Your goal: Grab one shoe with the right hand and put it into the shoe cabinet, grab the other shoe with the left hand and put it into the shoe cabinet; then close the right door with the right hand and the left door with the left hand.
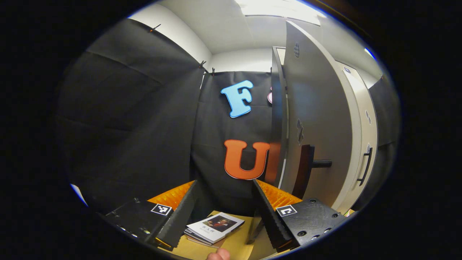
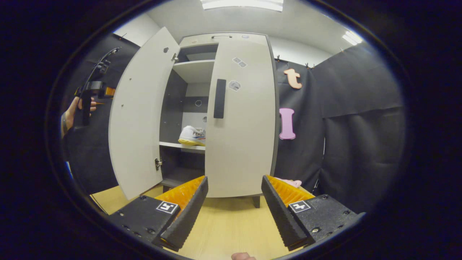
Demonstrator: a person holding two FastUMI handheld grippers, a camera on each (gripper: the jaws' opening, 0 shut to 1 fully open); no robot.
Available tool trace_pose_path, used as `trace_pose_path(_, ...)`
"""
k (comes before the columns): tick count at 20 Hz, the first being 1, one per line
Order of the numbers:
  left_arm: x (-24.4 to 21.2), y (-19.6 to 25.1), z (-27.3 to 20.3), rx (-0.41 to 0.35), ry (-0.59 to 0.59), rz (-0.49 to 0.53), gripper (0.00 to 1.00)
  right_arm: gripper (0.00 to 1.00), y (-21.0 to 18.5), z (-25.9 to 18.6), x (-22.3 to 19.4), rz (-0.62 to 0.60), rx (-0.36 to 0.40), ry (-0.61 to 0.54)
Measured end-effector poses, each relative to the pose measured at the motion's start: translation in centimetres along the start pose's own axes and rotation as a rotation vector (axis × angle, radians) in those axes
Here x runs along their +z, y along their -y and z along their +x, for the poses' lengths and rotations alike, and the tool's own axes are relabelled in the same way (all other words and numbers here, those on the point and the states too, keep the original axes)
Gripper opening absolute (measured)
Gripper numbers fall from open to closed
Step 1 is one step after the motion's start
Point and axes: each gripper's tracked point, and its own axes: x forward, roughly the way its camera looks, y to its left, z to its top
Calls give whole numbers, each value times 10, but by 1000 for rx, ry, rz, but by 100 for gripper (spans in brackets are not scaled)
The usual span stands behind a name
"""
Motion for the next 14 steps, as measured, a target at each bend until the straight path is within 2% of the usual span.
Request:
trace_pose_path(3,-1,15,-5,-16,-2,-5,89,97,-1,1,0,-1,2,-3)
trace_pose_path(14,-9,127,-12,-218,-4,-26,89,97,19,3,-4,-15,-42,-12)
